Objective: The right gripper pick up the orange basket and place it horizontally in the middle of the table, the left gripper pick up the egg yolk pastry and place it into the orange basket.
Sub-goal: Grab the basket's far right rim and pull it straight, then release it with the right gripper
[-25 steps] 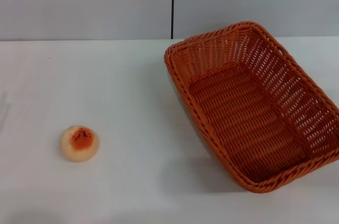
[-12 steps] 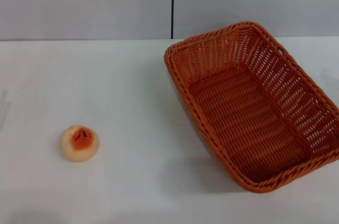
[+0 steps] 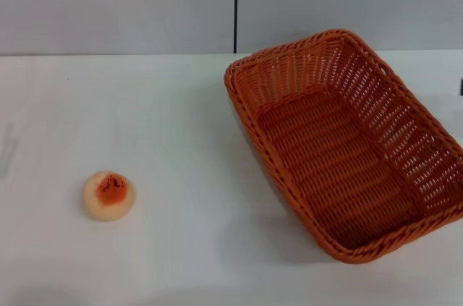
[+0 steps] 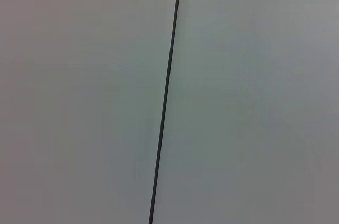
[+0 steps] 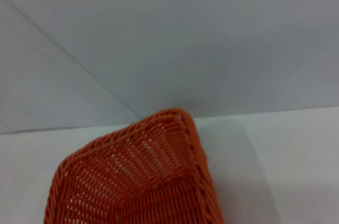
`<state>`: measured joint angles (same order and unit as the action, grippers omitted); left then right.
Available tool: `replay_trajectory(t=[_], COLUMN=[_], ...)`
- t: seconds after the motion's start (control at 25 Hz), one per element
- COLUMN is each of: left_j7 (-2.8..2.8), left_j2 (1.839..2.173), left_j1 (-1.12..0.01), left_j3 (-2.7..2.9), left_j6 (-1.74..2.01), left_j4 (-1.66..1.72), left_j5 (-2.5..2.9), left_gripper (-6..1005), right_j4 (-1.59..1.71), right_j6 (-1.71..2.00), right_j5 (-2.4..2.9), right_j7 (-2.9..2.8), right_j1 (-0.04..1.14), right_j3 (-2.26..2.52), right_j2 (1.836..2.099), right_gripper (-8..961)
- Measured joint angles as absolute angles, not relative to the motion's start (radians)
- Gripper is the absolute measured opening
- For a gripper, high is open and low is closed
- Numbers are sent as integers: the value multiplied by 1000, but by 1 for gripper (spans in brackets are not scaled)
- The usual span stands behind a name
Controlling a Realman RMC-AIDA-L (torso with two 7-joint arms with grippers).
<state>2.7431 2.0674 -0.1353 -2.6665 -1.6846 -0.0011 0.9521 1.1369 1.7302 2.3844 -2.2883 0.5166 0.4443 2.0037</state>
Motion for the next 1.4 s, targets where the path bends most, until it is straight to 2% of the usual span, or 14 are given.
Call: replay_trajectory(t=[0.84,1.12,1.4], left_j7=[2741,2741,2747], left_j2=[2068,2066,2066], left_j1=[-111,-108,-107], left_j3=[-2665,-2670,-2667], left_j6=[-1687,-1686,-1682], left_j4=[11,9,8], left_j5=[950,947,946], left_gripper=[746,740,734], right_j4=[888,882,905], right_j6=[1495,1460,1468], right_j5=[2395,2451,2449], right_j7=[-2287,-2309,-2314], right_j1=[603,626,630], right_j3=[656,679,680], right_j2=[2004,2020,2023], right_gripper=[818,816,665])
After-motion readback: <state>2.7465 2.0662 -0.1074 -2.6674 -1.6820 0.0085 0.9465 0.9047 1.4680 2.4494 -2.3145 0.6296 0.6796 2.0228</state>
